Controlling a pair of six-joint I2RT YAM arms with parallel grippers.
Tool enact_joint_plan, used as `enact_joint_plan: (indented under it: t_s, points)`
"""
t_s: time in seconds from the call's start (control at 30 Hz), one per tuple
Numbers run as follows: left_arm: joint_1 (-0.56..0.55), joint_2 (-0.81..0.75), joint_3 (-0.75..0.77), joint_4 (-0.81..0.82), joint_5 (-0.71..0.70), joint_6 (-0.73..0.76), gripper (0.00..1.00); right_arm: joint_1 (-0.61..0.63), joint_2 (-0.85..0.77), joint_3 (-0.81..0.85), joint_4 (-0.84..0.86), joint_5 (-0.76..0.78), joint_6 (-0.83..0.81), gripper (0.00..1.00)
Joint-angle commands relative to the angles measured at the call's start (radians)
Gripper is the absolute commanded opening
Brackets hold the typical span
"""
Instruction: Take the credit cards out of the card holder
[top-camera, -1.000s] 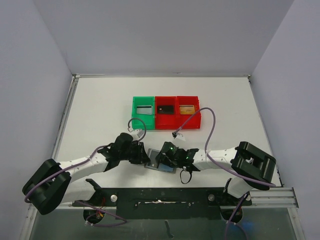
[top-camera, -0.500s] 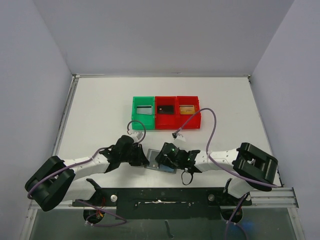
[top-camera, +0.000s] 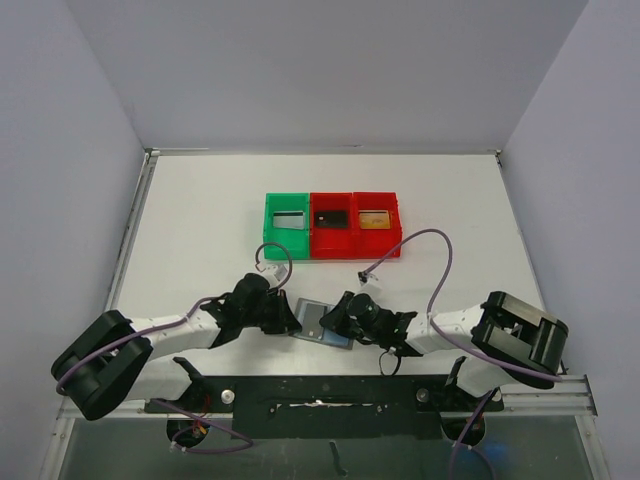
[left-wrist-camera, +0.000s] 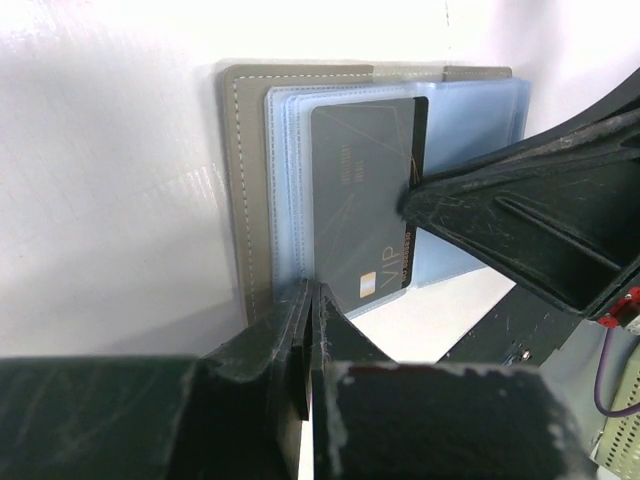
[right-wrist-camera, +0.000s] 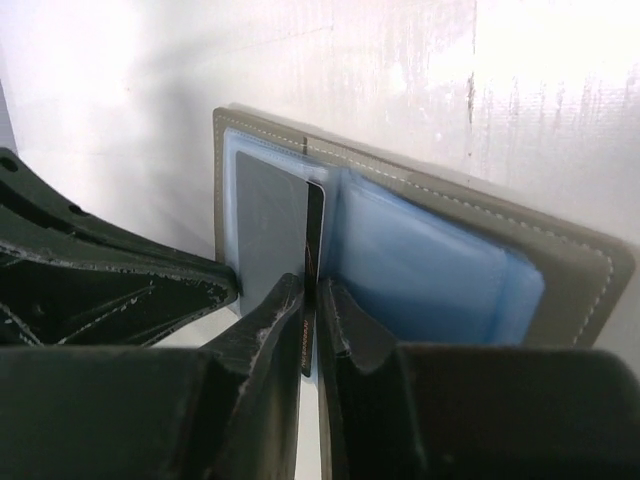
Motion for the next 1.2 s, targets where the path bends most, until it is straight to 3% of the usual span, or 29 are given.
enact_joint_plan:
  t_s: [0.0,0.43,0.77,1.17]
  points:
    - [-0.016,-0.019,-0.017,-0.032,-0.031,-0.002,0.0,-0.004,-0.065,-0.036,0.099,-0.033,-0.025,0.08]
    - [-0.016,-0.022,-0.007,-0.044,-0.034,-0.005,0.0,-0.046,-0.06,-0.072,0.238,-0.185,-0.056,0.19]
    - [-0.016,-0.039,-0.014,-0.049,-0.039,-0.01,0.0,-0.056,-0.065,-0.115,0.282,-0.184,-0.04,0.01]
    - [-0.016,-0.059,-0.014,-0.056,-0.054,-0.015,0.0,-0.088,-0.109,-0.15,0.279,-0.239,-0.057,0.0]
